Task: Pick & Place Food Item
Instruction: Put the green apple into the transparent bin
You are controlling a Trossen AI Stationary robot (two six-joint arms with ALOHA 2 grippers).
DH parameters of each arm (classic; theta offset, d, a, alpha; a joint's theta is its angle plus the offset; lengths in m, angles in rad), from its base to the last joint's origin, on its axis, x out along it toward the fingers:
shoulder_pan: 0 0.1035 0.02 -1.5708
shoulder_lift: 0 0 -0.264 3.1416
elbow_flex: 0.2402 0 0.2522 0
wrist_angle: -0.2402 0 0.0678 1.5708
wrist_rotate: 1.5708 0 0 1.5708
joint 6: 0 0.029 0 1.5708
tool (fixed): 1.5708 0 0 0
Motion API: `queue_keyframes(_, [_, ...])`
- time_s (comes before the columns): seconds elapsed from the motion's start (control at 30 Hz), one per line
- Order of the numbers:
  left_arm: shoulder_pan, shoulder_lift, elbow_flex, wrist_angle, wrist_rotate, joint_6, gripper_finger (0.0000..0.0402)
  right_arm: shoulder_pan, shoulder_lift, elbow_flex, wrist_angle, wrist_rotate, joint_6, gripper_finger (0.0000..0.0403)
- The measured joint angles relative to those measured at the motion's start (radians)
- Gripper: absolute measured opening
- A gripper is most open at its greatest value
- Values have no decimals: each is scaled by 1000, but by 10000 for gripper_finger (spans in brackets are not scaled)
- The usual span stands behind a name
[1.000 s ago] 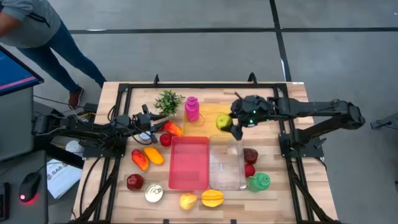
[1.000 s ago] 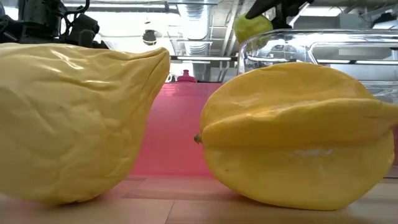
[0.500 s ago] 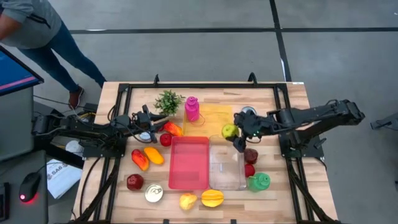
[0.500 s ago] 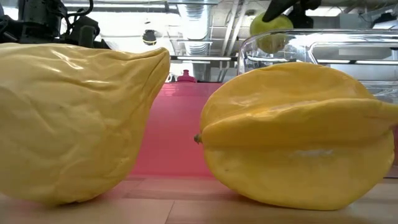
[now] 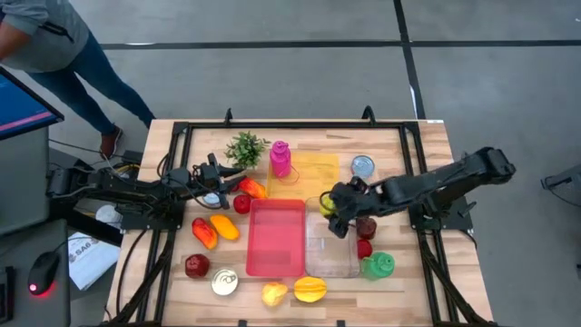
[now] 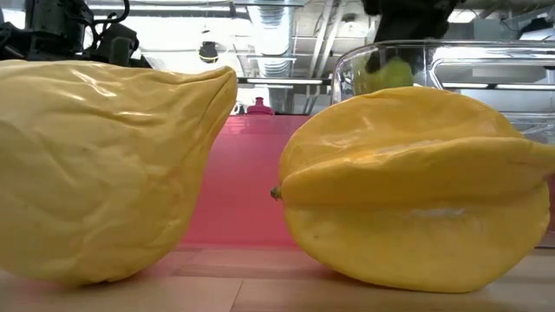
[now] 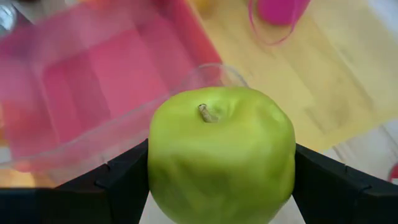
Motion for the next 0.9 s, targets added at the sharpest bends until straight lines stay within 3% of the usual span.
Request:
queue_keyframes(0.3, [0, 0, 0, 0, 0, 0, 99, 0, 97, 0, -13, -20, -19, 315])
queue_keyframes(0.9, [0, 0, 0, 0, 0, 0, 99, 16, 90, 1, -30, -61, -22, 356])
